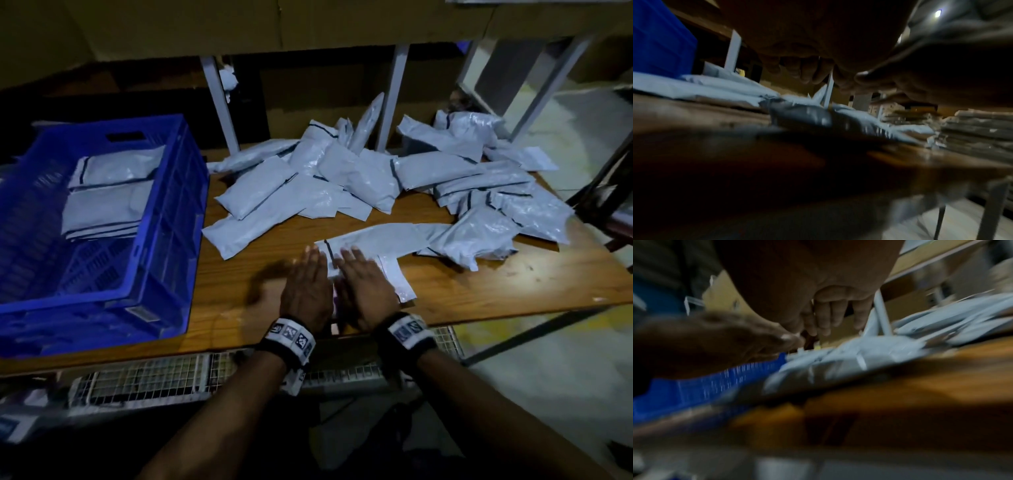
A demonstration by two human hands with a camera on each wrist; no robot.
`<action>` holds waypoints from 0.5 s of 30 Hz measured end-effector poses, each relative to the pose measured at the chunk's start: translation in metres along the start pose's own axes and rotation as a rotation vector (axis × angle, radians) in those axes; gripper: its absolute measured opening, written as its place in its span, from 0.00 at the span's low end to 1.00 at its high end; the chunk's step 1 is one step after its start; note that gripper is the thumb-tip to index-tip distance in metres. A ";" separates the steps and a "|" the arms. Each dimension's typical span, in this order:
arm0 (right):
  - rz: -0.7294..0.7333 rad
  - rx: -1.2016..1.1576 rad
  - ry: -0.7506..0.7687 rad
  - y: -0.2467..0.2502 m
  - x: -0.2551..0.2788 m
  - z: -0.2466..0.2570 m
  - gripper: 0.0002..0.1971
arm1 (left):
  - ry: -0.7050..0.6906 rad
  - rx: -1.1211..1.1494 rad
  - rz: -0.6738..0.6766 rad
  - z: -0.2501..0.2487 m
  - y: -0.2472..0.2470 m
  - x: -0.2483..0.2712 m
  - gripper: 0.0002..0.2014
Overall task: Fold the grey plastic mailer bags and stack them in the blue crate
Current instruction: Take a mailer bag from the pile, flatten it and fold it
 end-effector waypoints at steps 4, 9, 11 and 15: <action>0.179 0.055 0.014 -0.040 -0.012 -0.006 0.33 | 0.039 -0.159 0.227 0.004 -0.029 -0.005 0.34; 0.091 0.101 0.036 -0.055 0.007 -0.012 0.31 | -0.028 -0.227 0.288 0.004 -0.042 -0.007 0.37; 0.089 0.121 0.008 -0.055 0.006 -0.013 0.32 | -0.024 -0.217 0.289 0.006 -0.044 -0.009 0.34; 0.096 0.158 -0.019 -0.059 0.005 -0.016 0.31 | -0.023 -0.170 0.278 0.008 -0.045 -0.011 0.42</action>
Point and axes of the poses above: each hand's wrist, its own x-axis away from the middle knuckle, its own y-axis out of the back of the hand, z = x × y, the point moved 5 cm from there along -x, towards the middle knuckle, and after that the axes turned 14 degrees about z, right-handed, at the moved point
